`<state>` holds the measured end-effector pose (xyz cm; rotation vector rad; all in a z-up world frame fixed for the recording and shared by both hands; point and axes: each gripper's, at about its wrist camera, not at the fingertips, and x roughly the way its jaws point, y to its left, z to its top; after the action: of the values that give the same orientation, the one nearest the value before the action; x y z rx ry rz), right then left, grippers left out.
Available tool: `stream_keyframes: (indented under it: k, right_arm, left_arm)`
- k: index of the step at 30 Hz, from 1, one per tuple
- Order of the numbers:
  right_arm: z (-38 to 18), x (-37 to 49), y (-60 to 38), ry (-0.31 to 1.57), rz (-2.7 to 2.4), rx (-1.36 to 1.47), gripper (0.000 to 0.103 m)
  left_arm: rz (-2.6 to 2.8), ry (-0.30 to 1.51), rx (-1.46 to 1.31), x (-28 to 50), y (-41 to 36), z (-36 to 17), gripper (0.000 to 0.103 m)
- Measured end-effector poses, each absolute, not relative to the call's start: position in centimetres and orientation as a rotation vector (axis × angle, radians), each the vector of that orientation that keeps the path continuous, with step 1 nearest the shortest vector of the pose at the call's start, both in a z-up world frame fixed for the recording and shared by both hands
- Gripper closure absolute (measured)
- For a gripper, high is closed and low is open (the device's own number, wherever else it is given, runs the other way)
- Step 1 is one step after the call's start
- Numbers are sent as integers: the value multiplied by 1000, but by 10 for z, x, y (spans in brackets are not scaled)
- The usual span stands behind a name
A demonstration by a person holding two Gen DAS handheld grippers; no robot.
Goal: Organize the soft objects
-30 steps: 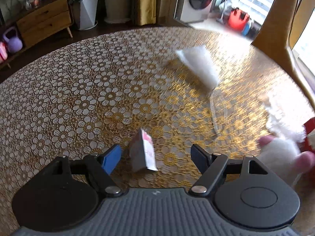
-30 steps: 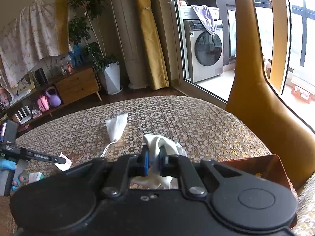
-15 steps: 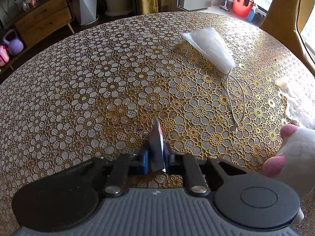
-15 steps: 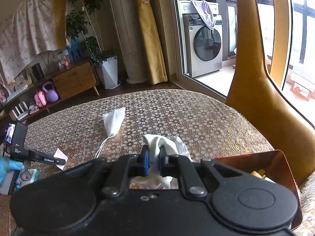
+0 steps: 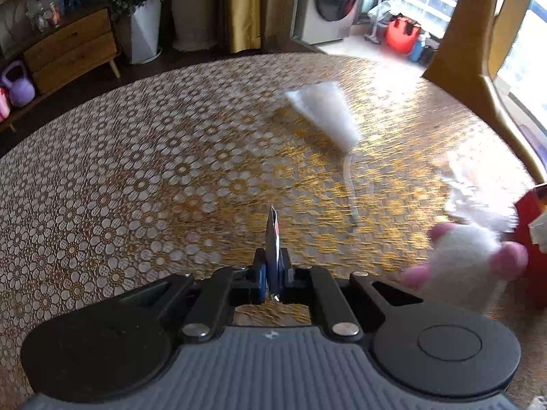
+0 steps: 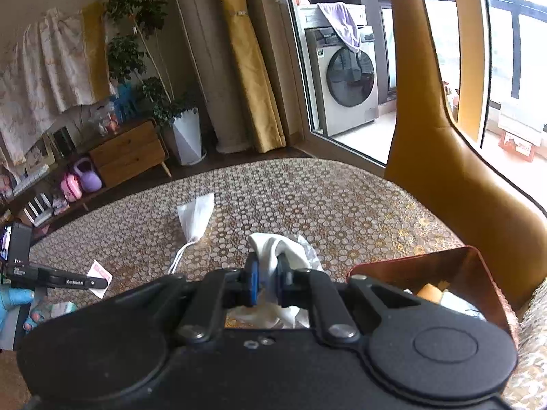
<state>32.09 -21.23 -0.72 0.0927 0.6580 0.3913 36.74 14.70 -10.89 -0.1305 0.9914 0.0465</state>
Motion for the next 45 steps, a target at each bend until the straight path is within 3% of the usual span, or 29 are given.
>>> stream_keyframes:
  k: [10,20,33,45]
  right_arm:
    - [34,286,-258,559,372,111,94]
    - [51,262,-311,506,321,125,94]
    - [28,264,-368,535,261,147,94]
    - [-20,290,-387,618,246,134,94]
  left_arm:
    - [-116,914,-102,346,62,-34,97]
    - [-290,883,-32,341,-48,-4,97]
    - [-427,941,16,358,-165,-32,97]
    - [-428,994,36,405,-224,-67,97]
